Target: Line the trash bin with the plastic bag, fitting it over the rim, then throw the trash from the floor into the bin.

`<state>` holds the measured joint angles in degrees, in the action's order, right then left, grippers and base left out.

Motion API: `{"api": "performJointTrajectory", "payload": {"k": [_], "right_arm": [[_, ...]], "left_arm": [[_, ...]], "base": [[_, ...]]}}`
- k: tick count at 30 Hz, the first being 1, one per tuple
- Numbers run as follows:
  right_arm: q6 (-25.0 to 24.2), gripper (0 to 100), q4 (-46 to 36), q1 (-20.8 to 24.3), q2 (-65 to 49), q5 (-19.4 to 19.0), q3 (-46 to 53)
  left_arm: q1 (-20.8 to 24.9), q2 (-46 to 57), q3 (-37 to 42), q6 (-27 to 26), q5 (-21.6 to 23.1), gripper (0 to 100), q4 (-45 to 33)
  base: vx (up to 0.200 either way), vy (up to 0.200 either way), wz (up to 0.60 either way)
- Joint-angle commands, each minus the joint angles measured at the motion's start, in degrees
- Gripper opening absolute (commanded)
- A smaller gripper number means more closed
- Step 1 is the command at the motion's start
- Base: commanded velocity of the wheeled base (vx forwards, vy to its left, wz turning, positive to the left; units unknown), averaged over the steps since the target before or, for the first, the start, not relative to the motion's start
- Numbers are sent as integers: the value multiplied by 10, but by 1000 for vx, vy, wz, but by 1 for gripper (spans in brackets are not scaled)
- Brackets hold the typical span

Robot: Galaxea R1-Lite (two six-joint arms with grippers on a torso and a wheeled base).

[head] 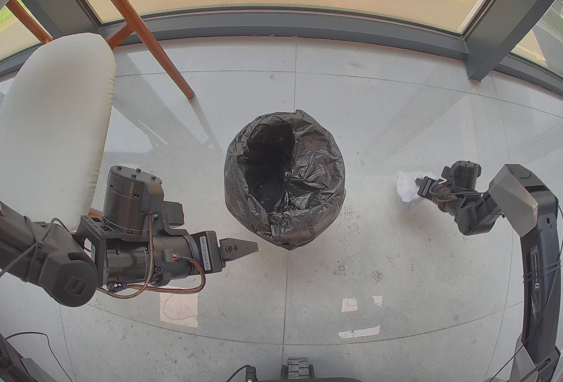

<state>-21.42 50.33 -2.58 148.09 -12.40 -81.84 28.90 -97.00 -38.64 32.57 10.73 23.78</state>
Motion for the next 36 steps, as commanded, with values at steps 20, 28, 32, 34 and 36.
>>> {"api": "performJointTrajectory", "payload": {"k": [20, 28, 32, 34, 36], "right_arm": [[-27, 0, 13, 368, -424, -67, 287], [-12, 0, 11, 373, -368, -64, 182], [-12, 0, 10, 365, -355, -64, 155], [-13, 100, 13, 362, -359, -63, 157], [-14, 100, 14, 362, -366, -61, 163]], "left_arm": [[-41, 226, 164, -38, 10, 100, 5], [-50, 227, 156, -54, 22, 100, 6], [-50, 230, 152, -54, 22, 100, 6], [-50, 236, 151, -54, 22, 100, 6], [-53, 246, 155, -54, 25, 100, 14]], "base": [[0, 0, 0], [0, 0, 0], [0, 0, 0], [0, 0, 0], [0, 0, 0]]}}
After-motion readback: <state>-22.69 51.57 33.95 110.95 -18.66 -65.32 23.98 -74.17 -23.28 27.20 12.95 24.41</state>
